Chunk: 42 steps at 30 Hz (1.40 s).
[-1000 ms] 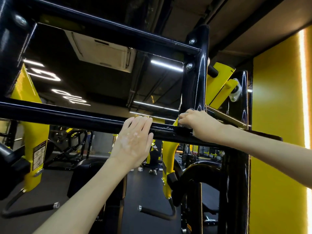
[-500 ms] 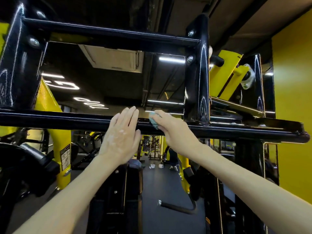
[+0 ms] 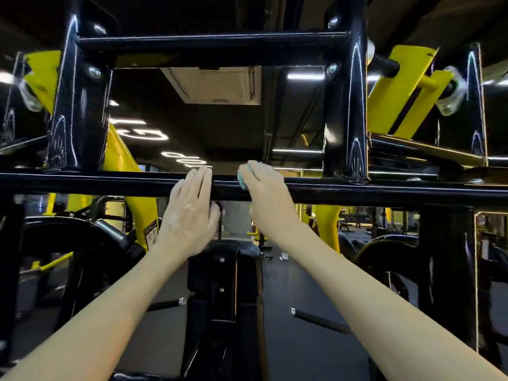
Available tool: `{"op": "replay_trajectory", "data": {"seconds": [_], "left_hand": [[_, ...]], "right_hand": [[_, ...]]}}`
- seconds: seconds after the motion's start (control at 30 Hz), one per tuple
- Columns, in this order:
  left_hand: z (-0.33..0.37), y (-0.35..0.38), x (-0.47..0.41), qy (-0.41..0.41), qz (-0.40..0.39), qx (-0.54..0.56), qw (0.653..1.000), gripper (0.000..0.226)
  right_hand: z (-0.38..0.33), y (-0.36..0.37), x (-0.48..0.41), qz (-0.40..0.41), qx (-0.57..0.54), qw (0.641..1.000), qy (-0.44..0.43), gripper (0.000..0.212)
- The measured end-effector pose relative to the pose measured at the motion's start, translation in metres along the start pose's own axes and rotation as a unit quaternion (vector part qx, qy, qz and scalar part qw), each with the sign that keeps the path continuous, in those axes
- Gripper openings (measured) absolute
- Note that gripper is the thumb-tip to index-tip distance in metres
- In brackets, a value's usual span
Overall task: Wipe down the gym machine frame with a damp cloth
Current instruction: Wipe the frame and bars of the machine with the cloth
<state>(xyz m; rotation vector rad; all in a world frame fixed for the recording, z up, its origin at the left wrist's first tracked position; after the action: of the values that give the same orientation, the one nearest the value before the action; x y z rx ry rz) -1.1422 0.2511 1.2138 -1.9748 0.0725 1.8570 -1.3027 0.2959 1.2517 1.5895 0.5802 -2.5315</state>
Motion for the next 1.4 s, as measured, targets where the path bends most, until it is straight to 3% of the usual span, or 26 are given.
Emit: {"op": "replay_trajectory", "data": {"seconds": [0.1, 0.23, 0.37, 0.57, 0.73, 1.03, 1.2, 1.33, 1.4], "left_hand": [[-0.008, -0.008, 0.005, 0.005, -0.002, 0.0, 1.0, 0.064], [-0.038, -0.02, 0.006, 0.014, -0.011, -0.026, 0.999, 0.063], [-0.074, -0.026, 0.001, 0.006, -0.014, -0.048, 0.999, 0.064], [-0.116, -0.031, -0.001, 0.021, -0.004, -0.033, 0.999, 0.062], [-0.172, -0.051, -0.007, 0.039, -0.01, -0.023, 0.999, 0.059], [-0.275, -0.06, -0.003, 0.05, -0.021, 0.055, 0.997, 0.054], [-0.297, -0.064, -0.007, 0.057, -0.035, 0.148, 0.987, 0.055], [-0.308, -0.072, -0.015, 0.029, -0.059, 0.214, 0.975, 0.066], [-0.307, -0.078, -0.02, 0.027, -0.072, 0.229, 0.97, 0.072]], "right_hand": [[0.009, -0.008, 0.002, -0.031, -0.01, 0.999, -0.011, 0.05], [0.034, -0.026, 0.023, 0.028, 0.019, 0.997, 0.065, 0.048], [0.023, -0.011, 0.027, 0.049, 0.07, 0.988, 0.129, 0.061], [-0.044, 0.029, -0.009, 0.069, 0.037, 0.993, 0.09, 0.063], [-0.106, 0.083, -0.051, 0.024, 0.031, 0.997, 0.068, 0.071], [-0.224, 0.152, -0.126, 0.004, -0.007, 0.999, 0.053, 0.058], [-0.249, 0.166, -0.153, 0.022, -0.123, 0.992, -0.001, 0.062], [-0.239, 0.159, -0.176, -0.015, -0.311, 0.95, 0.027, 0.044], [-0.227, 0.15, -0.183, -0.023, -0.336, 0.94, 0.054, 0.044]]}}
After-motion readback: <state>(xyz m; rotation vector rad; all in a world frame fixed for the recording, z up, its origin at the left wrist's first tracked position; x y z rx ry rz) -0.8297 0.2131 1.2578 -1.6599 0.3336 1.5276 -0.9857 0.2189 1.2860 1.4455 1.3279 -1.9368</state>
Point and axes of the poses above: each hand's wrist, its own x-axis away from the middle knuckle, its own y-axis out of the palm, z = x × y, the point moved 2 cm from there along -x, towards the middle knuckle, and after that the axes turned 7 degrees about -y, right-handed, at the moved point
